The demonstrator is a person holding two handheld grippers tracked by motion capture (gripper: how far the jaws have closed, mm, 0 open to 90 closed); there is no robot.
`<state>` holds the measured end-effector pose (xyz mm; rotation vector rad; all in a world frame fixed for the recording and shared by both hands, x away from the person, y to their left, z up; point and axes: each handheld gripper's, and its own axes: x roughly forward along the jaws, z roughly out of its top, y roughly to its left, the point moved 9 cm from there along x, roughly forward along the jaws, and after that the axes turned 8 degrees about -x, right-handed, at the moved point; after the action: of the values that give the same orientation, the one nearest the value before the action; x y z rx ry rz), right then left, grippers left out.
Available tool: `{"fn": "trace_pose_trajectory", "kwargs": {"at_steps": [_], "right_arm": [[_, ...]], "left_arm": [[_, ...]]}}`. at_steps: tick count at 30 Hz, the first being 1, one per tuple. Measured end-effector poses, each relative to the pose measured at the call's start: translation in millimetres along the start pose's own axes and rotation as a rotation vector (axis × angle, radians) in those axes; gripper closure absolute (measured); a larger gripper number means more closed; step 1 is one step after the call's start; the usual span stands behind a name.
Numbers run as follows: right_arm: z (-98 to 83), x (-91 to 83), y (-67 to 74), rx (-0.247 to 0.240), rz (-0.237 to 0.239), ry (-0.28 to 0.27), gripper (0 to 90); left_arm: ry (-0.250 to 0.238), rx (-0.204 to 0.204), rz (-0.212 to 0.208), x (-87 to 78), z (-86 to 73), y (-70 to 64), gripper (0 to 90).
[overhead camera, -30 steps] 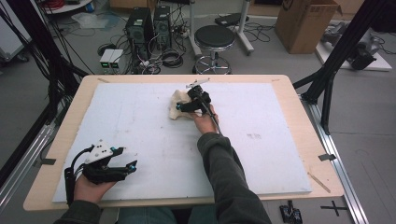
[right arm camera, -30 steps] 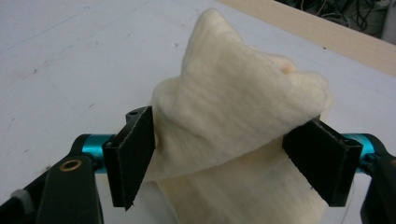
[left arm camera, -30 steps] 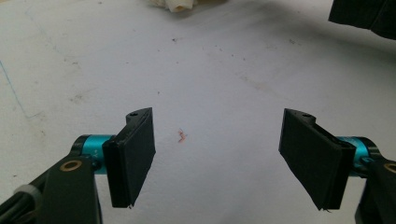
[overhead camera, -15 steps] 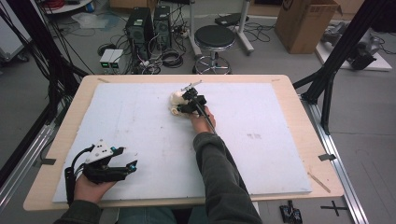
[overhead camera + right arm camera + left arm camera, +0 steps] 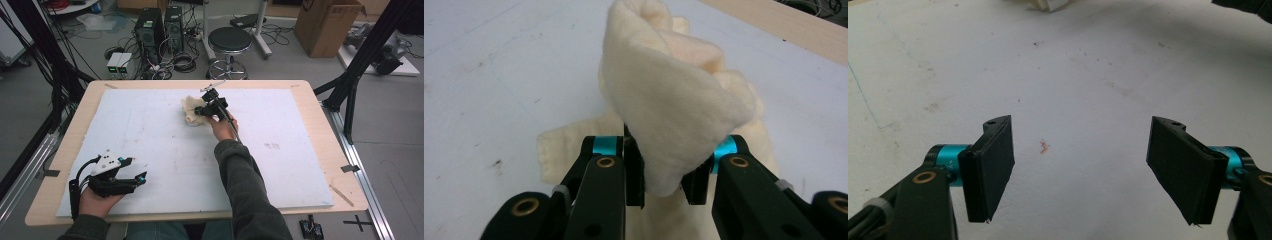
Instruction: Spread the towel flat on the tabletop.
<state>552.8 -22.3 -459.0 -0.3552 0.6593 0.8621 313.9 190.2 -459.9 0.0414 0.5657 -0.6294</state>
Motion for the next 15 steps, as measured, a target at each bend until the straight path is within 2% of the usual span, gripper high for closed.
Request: {"fn": "trace_pose_trajectory", "kwargs": {"at_steps": [6, 10, 15], "right_arm": [[-6.9, -19.3, -1.9, 0.022, 0.021, -0.024, 75.9], [-14.6, -38.0, 4.1, 0.018, 0.045, -0.044, 75.9], [-18.6, -51.9, 12.8, 0.016, 0.075, -0.061, 75.8]], "left_arm": [[-0.002, 0.0, 0.003, -0.7, 0.1, 0.5, 27.3], [0.0, 0.005, 0.005, -0.6, 0.1, 0.8, 27.3], [-0.006, 0.005, 0.008, -0.9, 0.6, 0.7, 27.3]]}}
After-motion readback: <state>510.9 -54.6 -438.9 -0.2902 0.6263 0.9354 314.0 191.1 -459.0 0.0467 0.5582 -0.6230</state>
